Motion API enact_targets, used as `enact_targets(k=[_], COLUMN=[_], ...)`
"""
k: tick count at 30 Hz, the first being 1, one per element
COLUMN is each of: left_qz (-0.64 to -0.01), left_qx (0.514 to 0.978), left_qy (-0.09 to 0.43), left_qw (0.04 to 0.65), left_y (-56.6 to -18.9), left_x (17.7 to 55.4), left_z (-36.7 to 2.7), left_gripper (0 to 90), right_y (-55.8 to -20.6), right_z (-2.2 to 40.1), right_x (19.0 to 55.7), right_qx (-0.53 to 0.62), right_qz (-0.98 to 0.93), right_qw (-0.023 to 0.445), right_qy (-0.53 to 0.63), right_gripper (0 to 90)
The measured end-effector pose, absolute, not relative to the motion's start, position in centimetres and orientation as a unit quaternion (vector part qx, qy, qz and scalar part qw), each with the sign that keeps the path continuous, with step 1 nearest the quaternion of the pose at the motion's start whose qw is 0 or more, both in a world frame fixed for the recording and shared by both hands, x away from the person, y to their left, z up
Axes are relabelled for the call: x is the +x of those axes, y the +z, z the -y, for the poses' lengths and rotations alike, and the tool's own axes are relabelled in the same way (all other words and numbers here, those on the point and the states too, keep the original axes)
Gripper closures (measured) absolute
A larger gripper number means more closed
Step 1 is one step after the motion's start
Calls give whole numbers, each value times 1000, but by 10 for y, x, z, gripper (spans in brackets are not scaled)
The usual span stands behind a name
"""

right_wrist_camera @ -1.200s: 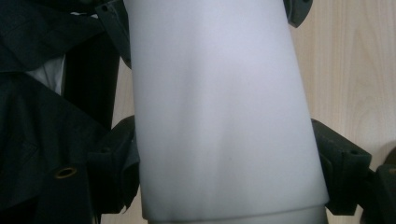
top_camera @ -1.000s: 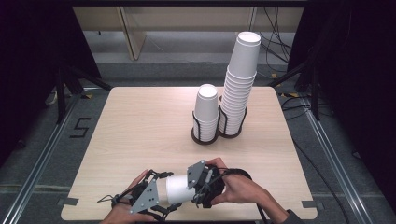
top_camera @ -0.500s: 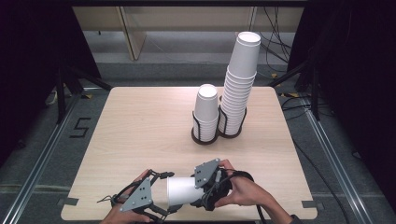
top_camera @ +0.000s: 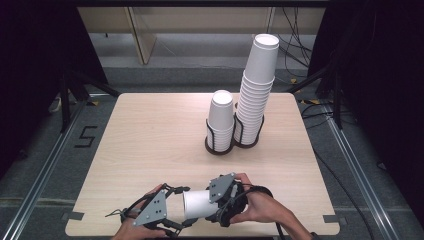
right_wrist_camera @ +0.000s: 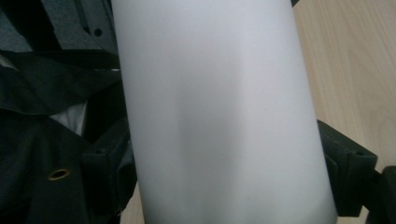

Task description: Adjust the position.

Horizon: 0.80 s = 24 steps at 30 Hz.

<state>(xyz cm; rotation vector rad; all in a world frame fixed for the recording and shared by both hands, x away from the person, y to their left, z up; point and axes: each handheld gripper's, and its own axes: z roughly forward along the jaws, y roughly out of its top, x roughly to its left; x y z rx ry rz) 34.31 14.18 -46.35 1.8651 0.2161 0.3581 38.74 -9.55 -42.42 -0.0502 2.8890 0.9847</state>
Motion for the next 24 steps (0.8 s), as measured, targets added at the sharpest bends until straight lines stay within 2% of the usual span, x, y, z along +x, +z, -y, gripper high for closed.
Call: enact_targets(k=[6,11,16,24], left_qz=[-112,-114,-162,-229], left_qx=[807,806,766,727], left_qy=[146,141,119,78], left_qw=[561,564,610,642], left_y=[-462,-463,-466,-472], left_x=[342,342,349,358], left_z=[-138,-138,-142,-153], left_gripper=[169,159,69,54], right_y=[-425,-427,-425,-412], right_z=[87,86,88,105], right_x=[380,380,383,395], right_qx=[-1,-20,-19,29], right_qz=[-955,-954,-948,-921], right_qw=[75,81,73,68], right_qy=[286,286,310,383], right_gripper=[199,217,227,230])
